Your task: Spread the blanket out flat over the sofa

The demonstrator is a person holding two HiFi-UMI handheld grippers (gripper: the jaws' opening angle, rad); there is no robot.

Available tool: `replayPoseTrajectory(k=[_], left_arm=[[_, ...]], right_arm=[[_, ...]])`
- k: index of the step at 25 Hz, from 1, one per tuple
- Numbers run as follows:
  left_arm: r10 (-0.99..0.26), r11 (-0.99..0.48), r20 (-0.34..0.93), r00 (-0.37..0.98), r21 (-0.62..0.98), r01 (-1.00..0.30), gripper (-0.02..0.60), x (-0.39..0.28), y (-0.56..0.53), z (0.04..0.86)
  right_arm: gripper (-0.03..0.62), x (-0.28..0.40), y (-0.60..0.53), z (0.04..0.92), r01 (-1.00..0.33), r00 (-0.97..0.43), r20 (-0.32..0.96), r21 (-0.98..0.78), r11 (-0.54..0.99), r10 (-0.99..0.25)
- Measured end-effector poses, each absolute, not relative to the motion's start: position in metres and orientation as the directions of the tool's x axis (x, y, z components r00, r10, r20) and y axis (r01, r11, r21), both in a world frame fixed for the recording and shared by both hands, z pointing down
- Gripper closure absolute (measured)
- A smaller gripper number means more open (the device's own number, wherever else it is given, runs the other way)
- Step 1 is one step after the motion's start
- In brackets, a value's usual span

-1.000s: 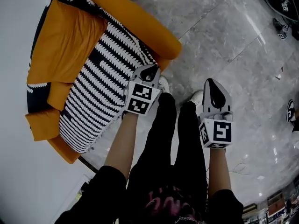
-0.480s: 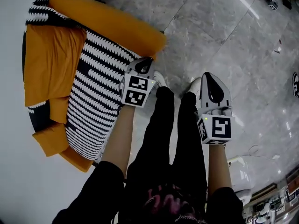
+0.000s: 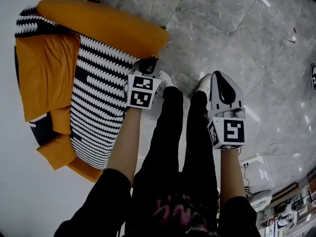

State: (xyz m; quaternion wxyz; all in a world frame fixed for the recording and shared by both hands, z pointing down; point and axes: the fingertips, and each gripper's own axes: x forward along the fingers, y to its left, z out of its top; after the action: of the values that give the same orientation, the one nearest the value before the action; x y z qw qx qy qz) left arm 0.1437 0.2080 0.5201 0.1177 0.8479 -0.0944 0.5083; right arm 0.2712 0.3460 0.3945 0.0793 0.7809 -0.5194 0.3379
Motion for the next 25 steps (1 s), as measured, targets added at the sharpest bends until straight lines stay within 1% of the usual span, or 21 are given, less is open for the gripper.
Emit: replayPoseTrajectory(k=[14, 18, 22, 25], left_arm=[[0.001, -0.942, 0.886, 0.464, 0.157, -0.297, 0.554, 0.145, 0.214, 0.569], [0.062, -0.948, 0.889, 0.453, 0.195, -0.252, 0.552, 0.151, 0.227, 0.578], [0.060, -0.951, 0.888, 0.457, 0.191, -0.245, 0.552, 0.157, 0.224, 0.573], [0.092, -0.949, 0.886, 0.455, 0.217, -0.230, 0.549, 0.159, 0.232, 0.575]], right_arm=[[0.572, 0.260, 0.355, 0.421, -0.853, 0.243, 0.650, -0.210, -0.478, -0.720], [0.572, 0.264, 0.357, 0.420, -0.850, 0.251, 0.652, -0.206, -0.485, -0.715], [0.572, 0.265, 0.356, 0.415, -0.843, 0.264, 0.650, -0.203, -0.498, -0.712], [0.572, 0.263, 0.358, 0.417, -0.840, 0.266, 0.650, -0.205, -0.502, -0.712]])
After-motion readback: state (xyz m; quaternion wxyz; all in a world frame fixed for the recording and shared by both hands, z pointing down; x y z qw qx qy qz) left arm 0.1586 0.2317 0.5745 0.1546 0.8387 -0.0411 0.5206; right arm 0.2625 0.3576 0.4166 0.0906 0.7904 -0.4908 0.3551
